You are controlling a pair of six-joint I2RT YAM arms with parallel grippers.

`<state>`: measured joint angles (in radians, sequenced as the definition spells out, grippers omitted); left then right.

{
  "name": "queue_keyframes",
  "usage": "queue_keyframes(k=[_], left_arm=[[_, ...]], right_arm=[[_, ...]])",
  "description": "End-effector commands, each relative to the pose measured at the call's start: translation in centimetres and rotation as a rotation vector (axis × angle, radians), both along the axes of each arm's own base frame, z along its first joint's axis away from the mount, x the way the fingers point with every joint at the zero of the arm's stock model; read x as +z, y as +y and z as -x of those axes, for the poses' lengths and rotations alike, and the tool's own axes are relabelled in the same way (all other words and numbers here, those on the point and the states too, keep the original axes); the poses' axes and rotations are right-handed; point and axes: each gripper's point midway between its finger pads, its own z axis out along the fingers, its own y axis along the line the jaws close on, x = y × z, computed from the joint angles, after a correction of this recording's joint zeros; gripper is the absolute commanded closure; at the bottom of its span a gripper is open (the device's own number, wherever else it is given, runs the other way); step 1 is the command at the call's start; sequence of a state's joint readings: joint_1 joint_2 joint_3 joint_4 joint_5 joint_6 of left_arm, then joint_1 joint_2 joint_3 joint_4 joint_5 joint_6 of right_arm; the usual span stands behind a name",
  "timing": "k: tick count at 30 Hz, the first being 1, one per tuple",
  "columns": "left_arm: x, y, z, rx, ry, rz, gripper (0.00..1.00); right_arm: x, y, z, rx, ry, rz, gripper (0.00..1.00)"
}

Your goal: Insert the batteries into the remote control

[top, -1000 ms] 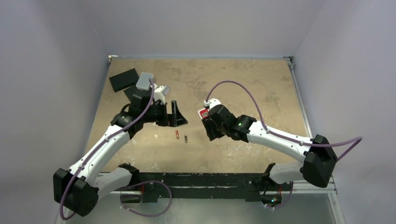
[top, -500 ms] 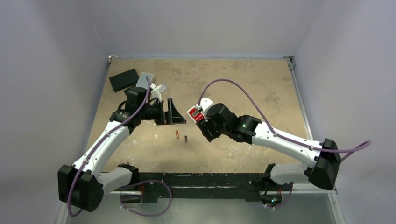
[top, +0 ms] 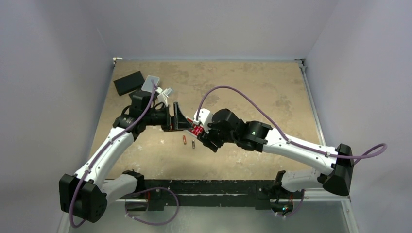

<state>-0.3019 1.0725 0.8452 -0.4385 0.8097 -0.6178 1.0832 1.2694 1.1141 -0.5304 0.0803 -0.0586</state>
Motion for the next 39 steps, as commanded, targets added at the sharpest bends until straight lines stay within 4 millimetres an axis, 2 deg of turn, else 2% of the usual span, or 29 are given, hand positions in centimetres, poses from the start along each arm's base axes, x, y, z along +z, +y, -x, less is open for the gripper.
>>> queue_keyframes(k=[1,13,26,33,36,39], left_arm=[[2.3,-0.3,0.5,-0.031,-0.034,0.046,0.19],[2.9,-0.5,1.8,-0.073,-0.027,0.086,0.43],[4.1,-0.8,3.3,-0.128,-0.018,0.154,0.57],[3.4,-0.7,3.6,-0.133,-0.003,0.143,0.85],[3.3,-0.7,3.4,-0.121,-0.003,0.138,1.00],[3.5,-0.7,3.2,-0.103,-0.006,0.146,1.00]], right_arm=[[3.2,2.3,1.3,0.141,-0.055,-0.080,1.00],[3.3,2.8,1.3,0.155,-0.082,-0.068,1.00],[3.3,1.7,1.0,0.125,-0.117,-0.062,1.00],[3.6,1.4,0.9,0.112,-0.125,-0.072,1.00],[3.9,1.2,1.0,0.113,-0.129,-0.079,1.00],[3.9,1.0,1.1,0.108,-0.129,-0.079,0.91]])
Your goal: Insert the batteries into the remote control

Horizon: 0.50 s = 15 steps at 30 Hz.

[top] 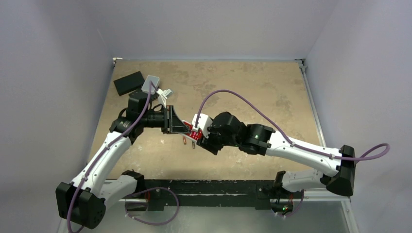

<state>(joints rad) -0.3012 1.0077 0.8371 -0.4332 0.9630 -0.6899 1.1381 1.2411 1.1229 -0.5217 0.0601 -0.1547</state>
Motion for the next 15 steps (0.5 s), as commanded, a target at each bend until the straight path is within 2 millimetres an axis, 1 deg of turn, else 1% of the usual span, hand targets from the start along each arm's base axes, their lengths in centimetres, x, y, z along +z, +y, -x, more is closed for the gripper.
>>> queue_keyframes(k=[1,4,5,9,12,15], left_arm=[[0.7,0.0,0.1,0.003,-0.038,0.030,1.00],[1.0,-0.1,-0.2,0.023,-0.029,0.043,1.00],[1.0,-0.1,-0.3,0.032,-0.026,0.046,1.00],[0.7,-0.1,-0.6,0.066,-0.005,0.053,1.00],[0.4,-0.2,-0.9,0.097,0.021,0.066,1.00],[0.0,-0.2,-1.1,0.122,0.047,0.074,1.00]], right_arm=[[2.5,-0.1,-0.5,-0.022,-0.051,-0.077,0.83],[2.8,-0.4,-0.4,-0.026,-0.050,-0.086,0.51],[2.9,-0.4,-0.3,-0.024,-0.050,-0.090,0.45],[3.3,-0.7,0.0,-0.013,-0.052,-0.102,0.31],[3.4,-0.7,0.6,0.011,-0.041,-0.117,0.28],[3.7,-0.9,0.8,0.025,-0.057,-0.140,0.22]])
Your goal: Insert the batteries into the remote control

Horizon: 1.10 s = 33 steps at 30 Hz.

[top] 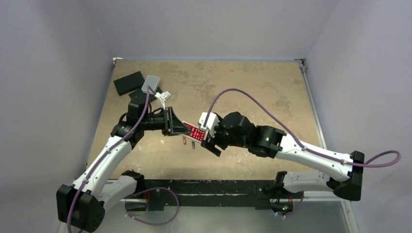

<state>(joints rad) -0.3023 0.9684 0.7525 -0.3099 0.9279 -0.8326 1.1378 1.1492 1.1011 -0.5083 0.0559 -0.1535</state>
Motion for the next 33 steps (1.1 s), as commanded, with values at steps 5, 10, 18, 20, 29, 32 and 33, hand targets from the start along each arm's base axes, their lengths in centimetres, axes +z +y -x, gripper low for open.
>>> queue_keyframes(k=[5,10,18,20,29,32,33], left_arm=[[0.4,-0.3,-1.3,0.097,0.054,0.076,1.00],[-0.5,-0.3,-1.8,0.148,0.152,0.087,1.00],[-1.5,-0.5,-2.2,0.202,0.312,0.113,1.00],[-1.4,-0.6,-2.2,0.202,0.349,0.123,1.00],[-1.0,-1.0,-2.1,0.170,0.439,0.126,1.00],[-0.8,-1.0,-2.2,0.174,0.451,0.130,1.00],[-0.7,-1.1,-2.2,0.171,0.454,0.133,1.00]], right_arm=[[2.0,-0.2,1.0,0.046,-0.014,-0.084,0.14],[2.0,-0.3,0.4,0.030,-0.059,-0.103,0.11],[1.9,0.1,-2.2,-0.022,-0.205,-0.069,0.17],[3.0,0.2,-2.3,-0.020,-0.266,-0.115,0.17],[4.3,1.2,-1.4,0.011,-0.433,-0.103,0.17],[4.2,1.6,-1.0,0.017,-0.470,-0.087,0.17],[4.1,1.8,-0.7,0.021,-0.482,-0.079,0.17]])
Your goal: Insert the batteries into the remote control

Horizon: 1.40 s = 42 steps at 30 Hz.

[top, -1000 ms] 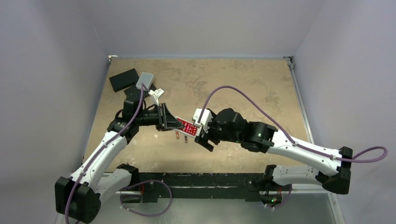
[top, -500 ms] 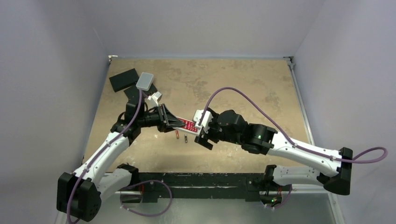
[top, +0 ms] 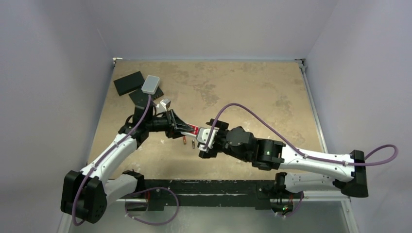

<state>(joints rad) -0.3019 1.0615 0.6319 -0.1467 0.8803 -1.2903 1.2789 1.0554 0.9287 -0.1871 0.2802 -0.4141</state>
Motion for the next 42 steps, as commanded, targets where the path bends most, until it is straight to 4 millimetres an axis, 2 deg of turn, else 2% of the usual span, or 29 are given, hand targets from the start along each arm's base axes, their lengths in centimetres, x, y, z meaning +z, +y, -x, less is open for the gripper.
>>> queue_keyframes(k=[1,11,25,29,37,42], left_arm=[[2.7,-0.3,-0.4,-0.008,-0.006,0.054,1.00],[4.1,-0.4,-0.5,-0.018,-0.020,0.076,1.00],[5.7,-0.4,-0.2,-0.021,-0.042,0.111,1.00],[6.0,-0.4,0.0,-0.024,-0.049,0.116,1.00],[6.2,-0.4,0.1,-0.027,-0.062,0.125,1.00],[6.4,-0.4,0.2,-0.031,-0.072,0.128,1.00]], right_arm=[[1.5,0.6,-0.2,-0.035,-0.113,-0.013,0.17],[-0.2,1.6,0.7,-0.058,-0.198,0.079,0.17],[-1.6,-0.2,-2.0,-0.244,-0.339,0.189,0.21],[-1.3,-0.4,-2.3,-0.268,-0.354,0.170,0.23],[-1.3,-0.5,-2.4,-0.282,-0.359,0.179,0.41],[-1.3,-0.4,-2.5,-0.289,-0.361,0.177,0.57]])
